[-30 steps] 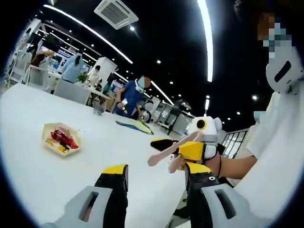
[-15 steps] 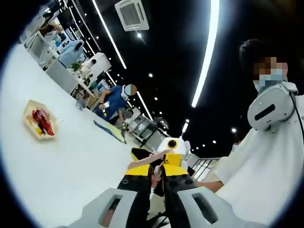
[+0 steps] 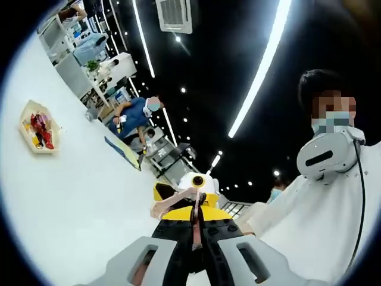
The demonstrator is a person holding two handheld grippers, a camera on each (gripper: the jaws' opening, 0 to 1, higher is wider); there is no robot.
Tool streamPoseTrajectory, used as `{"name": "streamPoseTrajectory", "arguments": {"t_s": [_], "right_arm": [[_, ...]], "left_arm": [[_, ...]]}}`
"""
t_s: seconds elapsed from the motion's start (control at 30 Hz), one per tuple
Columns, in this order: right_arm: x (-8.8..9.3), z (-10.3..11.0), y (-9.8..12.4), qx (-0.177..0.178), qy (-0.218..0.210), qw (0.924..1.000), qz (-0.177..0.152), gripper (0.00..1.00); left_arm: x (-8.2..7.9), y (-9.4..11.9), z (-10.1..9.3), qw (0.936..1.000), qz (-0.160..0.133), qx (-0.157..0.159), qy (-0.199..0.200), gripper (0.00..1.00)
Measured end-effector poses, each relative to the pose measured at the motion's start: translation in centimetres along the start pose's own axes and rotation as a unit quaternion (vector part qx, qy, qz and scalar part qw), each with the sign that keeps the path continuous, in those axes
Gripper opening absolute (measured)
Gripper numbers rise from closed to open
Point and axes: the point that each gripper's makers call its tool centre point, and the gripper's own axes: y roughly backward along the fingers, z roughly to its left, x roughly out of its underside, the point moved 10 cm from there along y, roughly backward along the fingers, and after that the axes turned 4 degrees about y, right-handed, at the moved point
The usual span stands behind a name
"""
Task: Place the target food into the container with the food tongs after gripping and lifting it, then release it inside without dropping or visibly crushing the food.
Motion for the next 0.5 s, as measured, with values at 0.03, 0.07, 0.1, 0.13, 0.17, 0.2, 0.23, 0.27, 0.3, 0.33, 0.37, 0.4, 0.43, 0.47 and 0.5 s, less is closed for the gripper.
{"name": "streamPoseTrajectory", "arguments": {"t_s": [0.03,0.07,0.1,0.13,0.17,0.2,0.23,0.27,0.3,0.33,0.37,0.4,0.43,0.47,0.5], "right_arm": [[0.12,0.02,-0.04,0.002,-0.003,1.0000,-0.002,0.31],[0.09,0.00,-0.04,0.002,-0.003,1.0000,-0.004,0.31],[0.08,0.02,-0.04,0.002,-0.004,1.0000,-0.004,0.31],[0.04,0.06,-0.07,0.000,-0.001,1.0000,-0.004,0.31],[-0.01,0.10,-0.10,-0.002,0.001,1.0000,-0.005,0.31],[-0.04,0.10,-0.12,-0.004,0.008,0.9999,-0.005,0.32],[-0.07,0.01,-0.15,-0.003,0.018,0.9998,-0.003,0.32],[-0.09,-0.06,-0.15,-0.002,0.023,0.9997,-0.001,0.33],[-0.10,-0.23,-0.13,0.001,0.037,0.9993,0.004,0.35],[-0.12,-0.25,-0.12,0.001,0.039,0.9992,0.003,0.35],[-0.12,-0.26,-0.10,0.001,0.041,0.9991,0.004,0.36],[-0.11,-0.27,-0.09,0.000,0.044,0.9990,0.006,0.36],[-0.11,-0.33,-0.02,0.000,0.045,0.9990,0.008,0.37],[-0.11,-0.41,0.06,0.000,0.047,0.9988,0.011,0.38],[-0.14,-0.52,0.20,0.001,0.049,0.9987,0.015,0.38]], "left_arm": [[-0.14,0.00,0.06,0.9999,-0.004,0.001,-0.016,0.00],[-0.16,0.01,0.04,0.9996,-0.004,0.001,-0.026,0.00],[-0.16,0.00,-0.01,0.9996,-0.004,0.002,-0.029,0.00],[-0.17,0.02,-0.13,0.9994,-0.003,0.003,-0.034,0.00],[-0.17,0.03,-0.25,0.9993,-0.002,0.003,-0.038,0.00],[-0.17,0.07,-0.33,0.9988,-0.002,0.003,-0.050,0.00],[-0.17,0.10,-0.36,0.9982,-0.002,0.000,-0.060,0.00],[-0.17,0.11,-0.36,0.9980,-0.003,-0.001,-0.063,0.00],[-0.16,0.14,-0.40,0.9978,-0.001,-0.003,-0.067,0.00],[-0.17,0.19,-0.40,0.9975,-0.001,-0.007,-0.070,0.00],[-0.18,0.21,-0.42,0.9973,0.000,-0.007,-0.073,0.00],[-0.20,0.31,-0.42,0.9968,0.001,-0.008,-0.079,0.00],[-0.27,0.41,-0.48,0.9960,0.000,-0.011,-0.089,0.00],[-0.31,0.46,-0.53,0.9955,0.001,-0.013,-0.094,0.00],[-0.39,0.54,-0.63,0.9948,0.005,-0.015,-0.100,0.00]]}}
